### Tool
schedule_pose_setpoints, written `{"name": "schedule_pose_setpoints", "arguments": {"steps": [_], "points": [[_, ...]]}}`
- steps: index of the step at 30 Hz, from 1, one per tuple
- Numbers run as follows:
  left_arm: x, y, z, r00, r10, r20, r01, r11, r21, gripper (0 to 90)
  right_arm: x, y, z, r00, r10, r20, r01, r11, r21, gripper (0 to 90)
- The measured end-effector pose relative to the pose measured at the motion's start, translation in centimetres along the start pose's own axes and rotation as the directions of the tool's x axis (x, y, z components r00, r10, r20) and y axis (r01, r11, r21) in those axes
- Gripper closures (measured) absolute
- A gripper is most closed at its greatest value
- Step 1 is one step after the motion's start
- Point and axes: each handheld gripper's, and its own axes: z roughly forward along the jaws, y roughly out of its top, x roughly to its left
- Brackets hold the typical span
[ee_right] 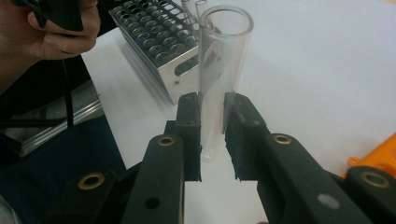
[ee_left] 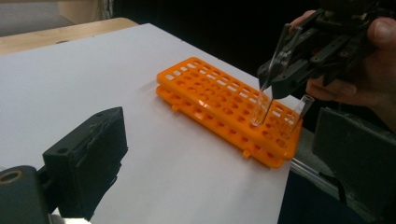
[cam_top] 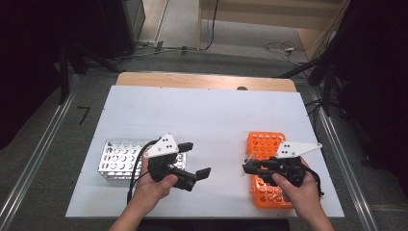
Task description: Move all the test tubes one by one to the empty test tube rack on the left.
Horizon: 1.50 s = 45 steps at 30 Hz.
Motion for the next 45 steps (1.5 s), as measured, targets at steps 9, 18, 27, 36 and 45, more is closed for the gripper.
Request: {"name": "schedule_pose_setpoints", "arguments": {"steps": [9, 18, 27, 36, 45], "points": [[-1.4, 0.4, 0.8, 0.9991, 0.019, -0.038, -0.019, 0.9996, 0.020, 11.5, 1.3, 0.4, 1.2, 0.9998, 0.002, -0.019, -0.002, 0.9999, 0.011, 73.5], [-3.1, 0.9, 1.8, 0.9986, 0.048, 0.020, -0.048, 0.9988, -0.012, 31.1, 2.4, 0.8, 2.2, 0.9990, -0.013, -0.042, 0.014, 0.9996, 0.025, 73.5], [-4.2, 0.9, 2.5, 0.9956, 0.076, 0.055, -0.075, 0.9969, -0.023, 51.3, 3.9, 1.1, 3.5, 0.9967, -0.042, -0.069, 0.045, 0.9980, 0.043, 73.5], [-4.8, 0.8, 3.1, 0.9937, 0.096, 0.057, -0.096, 0.9953, -0.005, 66.9, 4.7, 1.3, 4.3, 0.9943, -0.060, -0.089, 0.064, 0.9967, 0.050, 73.5], [-4.8, 0.7, 3.3, 0.9939, 0.093, 0.060, -0.093, 0.9956, 0.006, 73.2, 4.9, 1.4, 4.4, 0.9939, -0.064, -0.090, 0.068, 0.9966, 0.047, 73.5]]}}
